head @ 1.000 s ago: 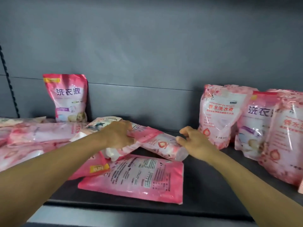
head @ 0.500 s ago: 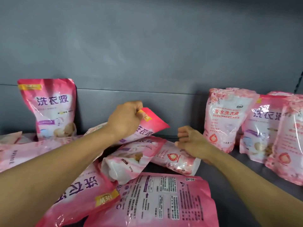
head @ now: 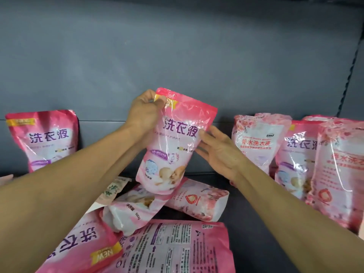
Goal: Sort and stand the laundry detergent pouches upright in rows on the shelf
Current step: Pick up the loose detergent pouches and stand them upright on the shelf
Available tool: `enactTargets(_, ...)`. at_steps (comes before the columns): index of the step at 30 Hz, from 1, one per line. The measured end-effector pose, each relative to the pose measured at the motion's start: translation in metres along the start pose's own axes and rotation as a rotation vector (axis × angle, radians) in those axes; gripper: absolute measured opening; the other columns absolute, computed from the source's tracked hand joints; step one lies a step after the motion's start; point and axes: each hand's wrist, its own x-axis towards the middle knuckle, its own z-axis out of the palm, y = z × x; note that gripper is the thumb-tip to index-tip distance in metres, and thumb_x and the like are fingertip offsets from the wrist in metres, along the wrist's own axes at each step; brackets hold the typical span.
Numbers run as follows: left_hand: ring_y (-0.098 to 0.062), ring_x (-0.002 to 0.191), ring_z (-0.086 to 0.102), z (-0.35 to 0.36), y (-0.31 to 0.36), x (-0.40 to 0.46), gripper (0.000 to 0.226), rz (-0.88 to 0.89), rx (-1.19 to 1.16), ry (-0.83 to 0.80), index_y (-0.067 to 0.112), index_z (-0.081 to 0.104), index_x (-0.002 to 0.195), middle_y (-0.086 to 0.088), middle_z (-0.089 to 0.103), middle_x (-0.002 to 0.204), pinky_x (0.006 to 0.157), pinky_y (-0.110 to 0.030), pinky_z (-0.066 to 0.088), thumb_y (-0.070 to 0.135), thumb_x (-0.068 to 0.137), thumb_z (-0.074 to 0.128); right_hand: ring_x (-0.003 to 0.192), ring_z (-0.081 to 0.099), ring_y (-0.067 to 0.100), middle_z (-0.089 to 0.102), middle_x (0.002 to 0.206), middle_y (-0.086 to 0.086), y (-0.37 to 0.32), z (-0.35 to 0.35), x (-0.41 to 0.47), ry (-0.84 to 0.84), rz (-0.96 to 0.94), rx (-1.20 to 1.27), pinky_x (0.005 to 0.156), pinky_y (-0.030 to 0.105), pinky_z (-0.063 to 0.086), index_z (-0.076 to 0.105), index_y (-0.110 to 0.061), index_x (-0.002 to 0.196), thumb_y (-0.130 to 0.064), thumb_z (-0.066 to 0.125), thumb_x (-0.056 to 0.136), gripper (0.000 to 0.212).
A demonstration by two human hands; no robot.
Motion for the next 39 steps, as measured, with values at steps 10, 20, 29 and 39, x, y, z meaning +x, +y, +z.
enactTargets(10,-0.011,0.060,0.055,0.062,0.011,-0.029,0.023,-0.050,-0.163,-0.239,0.014,0.051,0.076,-0.003,0.059,0.074,0.059,-0.023,0.048,0.011,0.098,0.046,0.074,0.068,0.016,0.072,0.084,0.006,-0.038,-0.027,-0.056,0.391,-0.315,-0.091,0.071,0.031,0.058,0.065,-0.007,0.089,-0.011,0.054,0.093,0.013)
enactTargets(20,-0.014,0.092,0.058,0.017,-0.052,-0.042,0.022,-0.238,0.519,-0.345,0.005,0.059,0.115,-0.007,0.062,0.107,0.066,-0.007,0.043,0.007,0.093,0.056,0.074,0.050,0.025,0.058,0.071,0.008,-0.059,-0.097,-0.097,0.730,-0.436,-0.180,0.071,0.041,0.047,0.060,-0.014,0.080,-0.015,0.058,0.092,0.012)
enactTargets(29,-0.031,0.107,0.058,-0.025,-0.109,-0.031,0.033,-0.384,1.215,-0.520,-0.004,0.060,0.110,-0.019,0.063,0.114,0.078,-0.027,0.038,0.023,0.099,0.043,0.069,0.035,0.019,0.042,0.064,-0.001,-0.050,-0.138,-0.104,0.931,-0.444,-0.264,0.066,0.031,0.035,0.046,-0.026,0.065,-0.029,0.065,0.086,0.029)
enactTargets(39,-0.023,0.091,0.062,-0.040,-0.138,-0.008,0.024,-0.357,1.600,-0.543,0.003,0.064,0.105,-0.010,0.066,0.101,0.075,-0.027,0.046,0.013,0.094,0.044,0.079,0.060,0.006,0.065,0.085,-0.007,-0.041,-0.145,-0.105,0.956,-0.409,-0.463,0.073,0.024,0.051,0.060,-0.010,0.102,-0.017,0.051,0.096,0.013)
